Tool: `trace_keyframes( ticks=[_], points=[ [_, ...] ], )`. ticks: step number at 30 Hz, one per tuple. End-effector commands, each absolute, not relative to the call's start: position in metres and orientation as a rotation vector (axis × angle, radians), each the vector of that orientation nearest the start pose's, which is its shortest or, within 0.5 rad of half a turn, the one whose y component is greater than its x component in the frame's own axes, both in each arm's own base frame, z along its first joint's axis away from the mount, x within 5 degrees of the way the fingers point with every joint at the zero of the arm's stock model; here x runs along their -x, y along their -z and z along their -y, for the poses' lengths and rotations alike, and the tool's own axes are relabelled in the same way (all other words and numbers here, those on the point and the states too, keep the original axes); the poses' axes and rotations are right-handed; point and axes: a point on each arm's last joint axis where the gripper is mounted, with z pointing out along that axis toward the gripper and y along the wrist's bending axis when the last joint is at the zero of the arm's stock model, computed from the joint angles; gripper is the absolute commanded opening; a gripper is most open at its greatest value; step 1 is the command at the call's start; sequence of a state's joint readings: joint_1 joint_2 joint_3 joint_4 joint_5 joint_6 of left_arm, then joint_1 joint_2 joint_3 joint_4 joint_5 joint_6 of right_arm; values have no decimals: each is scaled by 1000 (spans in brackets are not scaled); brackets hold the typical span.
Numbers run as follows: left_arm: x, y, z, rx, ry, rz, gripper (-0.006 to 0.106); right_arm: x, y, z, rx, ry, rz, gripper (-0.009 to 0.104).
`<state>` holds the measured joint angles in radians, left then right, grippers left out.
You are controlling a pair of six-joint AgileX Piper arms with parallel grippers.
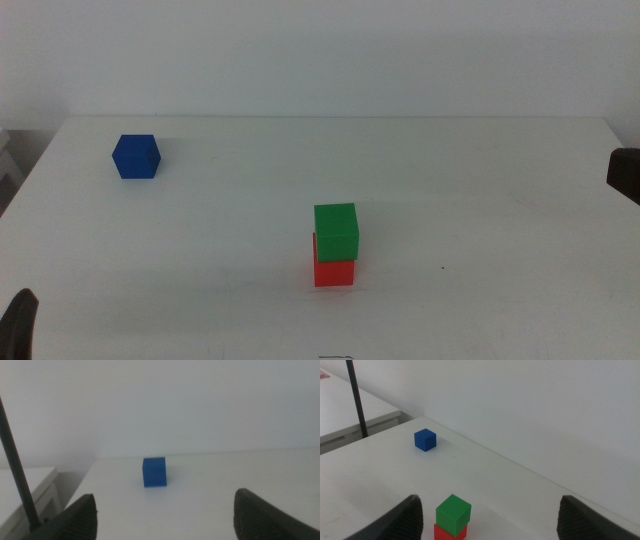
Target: Stack red cubes first, then green, then blue cubes in a specific spot.
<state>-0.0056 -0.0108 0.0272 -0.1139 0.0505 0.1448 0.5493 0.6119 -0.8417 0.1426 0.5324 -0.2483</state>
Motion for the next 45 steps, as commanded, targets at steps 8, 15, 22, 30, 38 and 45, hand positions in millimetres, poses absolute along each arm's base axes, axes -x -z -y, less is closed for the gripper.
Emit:
trace_keyframes(
  ticks=[8,15,22,30,38,45],
  points=[
    [-99,-306,3,-104,-38,-1864,94,-92,-411,-62,606,-361,-1585,82],
    [-161,-349,2,-160,-52,-2292,94,-92,-411,-62,606,-361,-1584,82],
    [-225,-351,2,-170,-39,-2467,94,-92,-411,-62,606,-361,-1584,82],
    [-277,-347,1,-128,-41,-2530,94,-92,-411,-62,606,-361,-1584,82],
    [-353,-343,-18,-80,48,-2630,94,-92,-411,-62,606,-361,-1584,82],
    [-422,-321,-33,-102,23,-2698,94,-92,-411,-62,606,-361,-1584,82]
  ],
)
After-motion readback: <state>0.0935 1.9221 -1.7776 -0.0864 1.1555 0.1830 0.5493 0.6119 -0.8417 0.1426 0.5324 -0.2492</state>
